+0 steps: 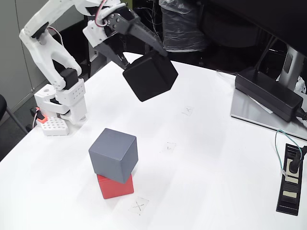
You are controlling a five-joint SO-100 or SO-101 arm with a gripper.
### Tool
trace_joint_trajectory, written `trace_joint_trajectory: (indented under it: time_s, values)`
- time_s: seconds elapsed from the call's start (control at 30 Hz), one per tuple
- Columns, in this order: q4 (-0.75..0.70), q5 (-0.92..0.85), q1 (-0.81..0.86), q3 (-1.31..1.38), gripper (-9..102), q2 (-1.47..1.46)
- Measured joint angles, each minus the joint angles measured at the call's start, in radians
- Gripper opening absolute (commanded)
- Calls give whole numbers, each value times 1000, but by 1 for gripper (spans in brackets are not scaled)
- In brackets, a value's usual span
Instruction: Stack the three blocks in an ordered color.
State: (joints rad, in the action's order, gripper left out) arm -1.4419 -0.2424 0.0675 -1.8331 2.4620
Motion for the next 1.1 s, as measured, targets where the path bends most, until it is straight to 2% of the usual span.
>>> trace_joint_trajectory:
  time_s: [0.17, 0.43, 0.73, 1.1]
  values:
    - [-15, 0, 83, 0, 4, 84]
    - [-124, 0, 187, 0, 4, 164]
    - [-127, -2, 247, 0, 4, 195]
    - [-114, -126, 293, 0, 4, 198]
